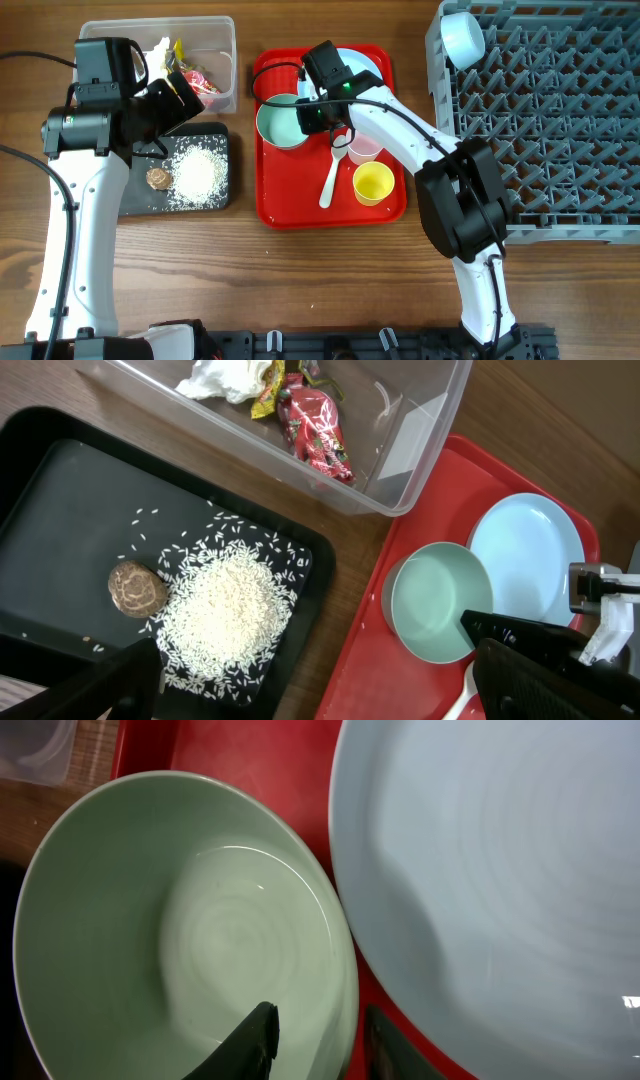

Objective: Sort waste into correct bins and load items into the dishwasher rack
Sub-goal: 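Grasp green bowl on red tray with right gripper, then place green bowl into dishwasher rack with right gripper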

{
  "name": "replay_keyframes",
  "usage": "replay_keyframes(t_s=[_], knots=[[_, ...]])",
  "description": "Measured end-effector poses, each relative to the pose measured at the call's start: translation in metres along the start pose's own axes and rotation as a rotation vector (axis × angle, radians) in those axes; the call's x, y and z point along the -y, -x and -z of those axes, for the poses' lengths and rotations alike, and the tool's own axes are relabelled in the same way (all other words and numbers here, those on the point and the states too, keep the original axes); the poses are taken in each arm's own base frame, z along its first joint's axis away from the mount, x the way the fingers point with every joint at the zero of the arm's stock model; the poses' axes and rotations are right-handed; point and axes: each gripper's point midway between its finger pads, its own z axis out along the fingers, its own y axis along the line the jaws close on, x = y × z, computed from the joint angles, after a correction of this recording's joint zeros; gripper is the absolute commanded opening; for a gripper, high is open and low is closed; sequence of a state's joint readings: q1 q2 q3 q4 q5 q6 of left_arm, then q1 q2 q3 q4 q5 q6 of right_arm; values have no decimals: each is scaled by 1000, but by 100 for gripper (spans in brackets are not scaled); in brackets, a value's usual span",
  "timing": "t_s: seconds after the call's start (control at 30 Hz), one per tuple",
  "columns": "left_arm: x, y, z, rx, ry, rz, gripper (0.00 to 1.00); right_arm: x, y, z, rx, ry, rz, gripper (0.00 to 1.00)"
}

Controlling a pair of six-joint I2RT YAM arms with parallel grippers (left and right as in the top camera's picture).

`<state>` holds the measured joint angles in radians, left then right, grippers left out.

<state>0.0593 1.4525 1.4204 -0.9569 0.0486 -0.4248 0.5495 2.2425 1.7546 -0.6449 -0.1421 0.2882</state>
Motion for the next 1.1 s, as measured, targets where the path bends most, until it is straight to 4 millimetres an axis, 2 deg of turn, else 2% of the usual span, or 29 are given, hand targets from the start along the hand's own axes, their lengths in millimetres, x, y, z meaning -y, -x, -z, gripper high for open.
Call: replay_keyframes(t_s=[0.1,0.3,0.37,0.4,0.47,0.53,0.57,0.6,0.67,0.7,0.77,0.8,0.87,0.93,0.97,1.0,1.03,1.1], knots=[[0,0,0,0,0,0,100,0,1,0,3,1,-17,4],[0,0,0,0,0,0,100,0,1,0,2,0,-25,4],[0,0,0,0,0,0,100,2,5,9,20,-16,-19,4],[0,0,0,0,0,0,100,5,16,27,63,-42,-4,4],[0,0,0,0,0,0,100,17,44,83,187,-101,9,4],[0,0,0,0,0,0,100,49,71,171,359,-238,-3,4],[0,0,0,-1,0,0,100,74,79,226,454,-343,-31,4],[0,0,0,0,0,0,100,102,76,270,508,-463,-61,4],[0,0,0,0,-1,0,100,146,62,315,528,-685,-117,4],[0,0,0,0,0,0,100,178,49,336,503,-864,-152,4],[0,0,0,0,0,0,100,221,33,357,463,-1087,-213,4],[0,0,0,0,-1,0,100,230,32,361,461,-1125,-224,4],[0,0,0,0,0,0,100,261,26,371,443,-1244,-268,5],[0,0,0,0,0,0,100,290,11,365,337,-1338,-276,4],[0,0,0,0,0,0,100,301,2,351,245,-1371,-250,4],[0,0,0,0,0,0,100,303,-1,347,214,-1386,-237,4],[0,0,0,0,0,0,100,306,-5,324,137,-1389,-195,4],[0,0,0,0,0,0,100,302,-5,300,78,-1385,-141,4]])
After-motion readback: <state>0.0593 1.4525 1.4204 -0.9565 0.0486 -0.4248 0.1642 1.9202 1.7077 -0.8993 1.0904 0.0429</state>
